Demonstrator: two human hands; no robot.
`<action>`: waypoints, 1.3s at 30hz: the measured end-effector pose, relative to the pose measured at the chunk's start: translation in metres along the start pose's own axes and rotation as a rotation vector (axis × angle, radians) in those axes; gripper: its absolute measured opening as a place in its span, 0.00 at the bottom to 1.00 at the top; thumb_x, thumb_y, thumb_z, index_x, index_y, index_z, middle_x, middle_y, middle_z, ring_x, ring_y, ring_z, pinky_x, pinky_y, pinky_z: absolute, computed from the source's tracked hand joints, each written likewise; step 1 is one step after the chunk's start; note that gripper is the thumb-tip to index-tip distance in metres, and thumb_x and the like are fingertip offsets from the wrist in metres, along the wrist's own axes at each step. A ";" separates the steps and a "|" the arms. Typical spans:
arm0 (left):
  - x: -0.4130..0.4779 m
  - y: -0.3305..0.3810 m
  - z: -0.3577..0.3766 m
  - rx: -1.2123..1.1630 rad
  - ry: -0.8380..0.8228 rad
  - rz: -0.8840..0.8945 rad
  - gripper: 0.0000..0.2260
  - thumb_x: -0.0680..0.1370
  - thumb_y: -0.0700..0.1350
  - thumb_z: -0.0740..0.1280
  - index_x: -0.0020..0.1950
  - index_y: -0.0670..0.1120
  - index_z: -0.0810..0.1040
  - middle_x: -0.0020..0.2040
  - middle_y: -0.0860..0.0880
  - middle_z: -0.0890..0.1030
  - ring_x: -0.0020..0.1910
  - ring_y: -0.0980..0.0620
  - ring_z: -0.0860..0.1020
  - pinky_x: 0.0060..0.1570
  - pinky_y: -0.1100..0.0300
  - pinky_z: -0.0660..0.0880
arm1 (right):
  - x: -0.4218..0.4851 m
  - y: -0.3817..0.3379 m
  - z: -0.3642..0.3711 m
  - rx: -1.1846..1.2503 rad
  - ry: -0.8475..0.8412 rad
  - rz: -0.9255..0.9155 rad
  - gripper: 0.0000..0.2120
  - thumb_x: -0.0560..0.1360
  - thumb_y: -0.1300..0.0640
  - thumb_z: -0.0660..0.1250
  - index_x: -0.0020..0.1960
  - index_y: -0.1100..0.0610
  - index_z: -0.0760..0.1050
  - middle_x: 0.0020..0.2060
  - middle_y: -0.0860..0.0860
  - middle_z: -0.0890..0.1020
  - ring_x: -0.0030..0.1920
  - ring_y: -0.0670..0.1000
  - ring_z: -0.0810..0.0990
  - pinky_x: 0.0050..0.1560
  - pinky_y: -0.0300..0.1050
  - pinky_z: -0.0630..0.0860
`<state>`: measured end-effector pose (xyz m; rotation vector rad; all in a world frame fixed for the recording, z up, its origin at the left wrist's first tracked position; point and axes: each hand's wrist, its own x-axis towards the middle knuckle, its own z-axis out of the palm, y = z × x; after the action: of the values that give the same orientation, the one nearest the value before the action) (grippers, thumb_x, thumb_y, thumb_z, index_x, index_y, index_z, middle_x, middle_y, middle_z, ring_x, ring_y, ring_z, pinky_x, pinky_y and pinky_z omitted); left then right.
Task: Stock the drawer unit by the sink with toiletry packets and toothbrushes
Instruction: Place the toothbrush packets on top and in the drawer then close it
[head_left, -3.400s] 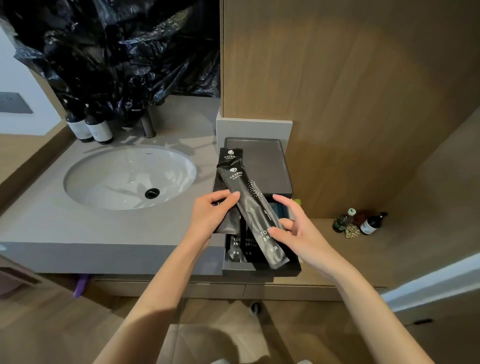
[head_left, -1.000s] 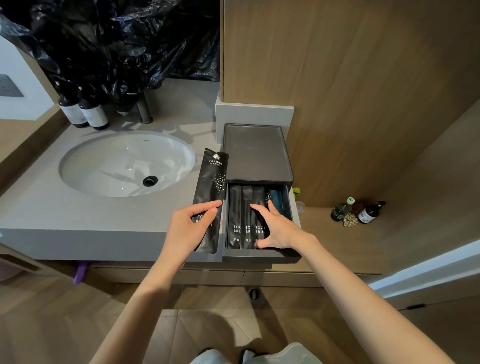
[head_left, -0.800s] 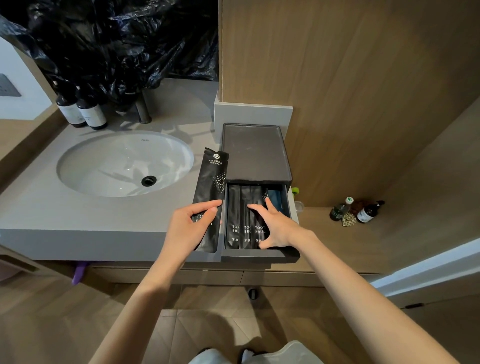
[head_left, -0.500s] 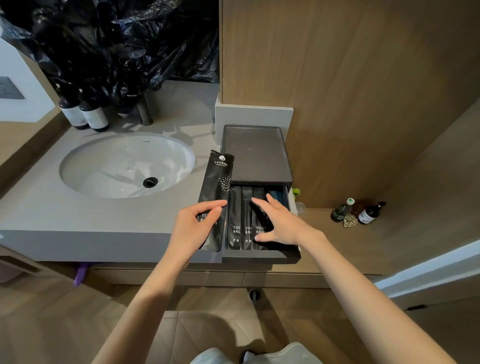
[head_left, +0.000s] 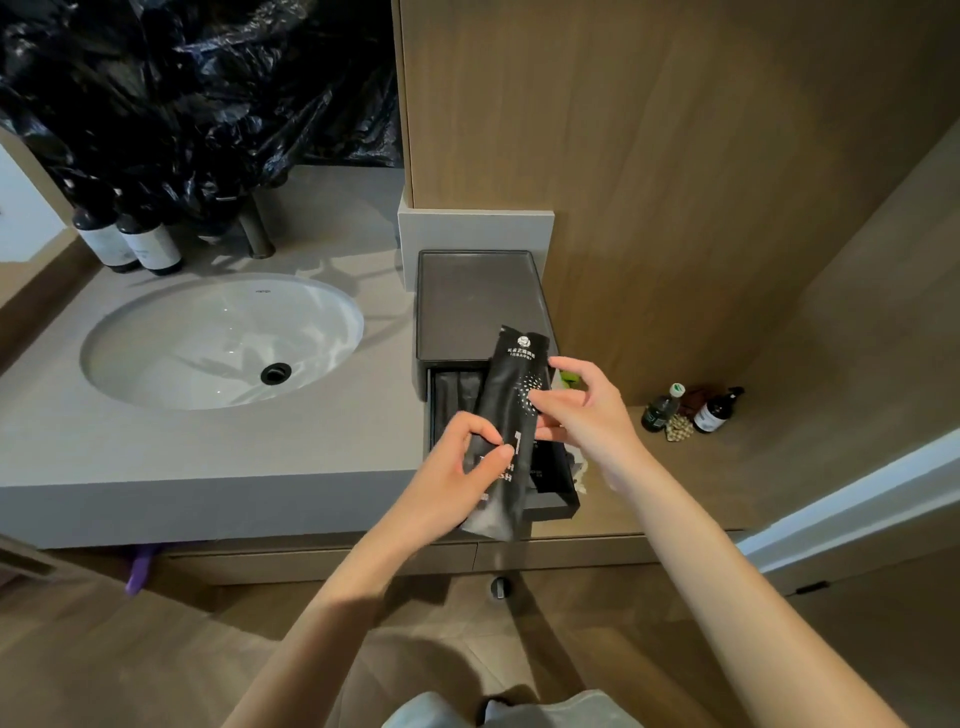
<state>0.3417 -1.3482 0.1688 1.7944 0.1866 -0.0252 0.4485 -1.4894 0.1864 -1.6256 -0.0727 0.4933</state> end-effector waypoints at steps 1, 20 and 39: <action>0.000 0.000 0.003 -0.041 -0.033 -0.009 0.03 0.79 0.43 0.63 0.51 0.50 0.69 0.46 0.53 0.77 0.43 0.61 0.76 0.46 0.68 0.72 | -0.001 0.002 -0.003 0.002 0.023 0.012 0.23 0.75 0.64 0.69 0.66 0.53 0.68 0.45 0.57 0.85 0.36 0.47 0.84 0.34 0.37 0.79; 0.054 -0.025 0.011 -0.174 0.015 -0.388 0.26 0.77 0.40 0.68 0.73 0.43 0.65 0.46 0.45 0.82 0.40 0.55 0.82 0.33 0.65 0.79 | -0.003 0.042 -0.029 -0.674 0.091 -0.030 0.22 0.78 0.56 0.66 0.71 0.54 0.68 0.70 0.51 0.72 0.67 0.54 0.73 0.63 0.47 0.71; 0.100 -0.040 0.037 0.338 0.007 -0.205 0.27 0.76 0.41 0.68 0.74 0.42 0.64 0.38 0.48 0.83 0.32 0.50 0.82 0.51 0.52 0.80 | 0.008 0.059 -0.030 -0.681 0.057 0.004 0.22 0.78 0.56 0.65 0.71 0.52 0.67 0.70 0.52 0.72 0.58 0.50 0.77 0.62 0.46 0.72</action>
<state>0.4381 -1.3641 0.1100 2.1046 0.3898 -0.2067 0.4525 -1.5222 0.1283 -2.3046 -0.2127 0.4489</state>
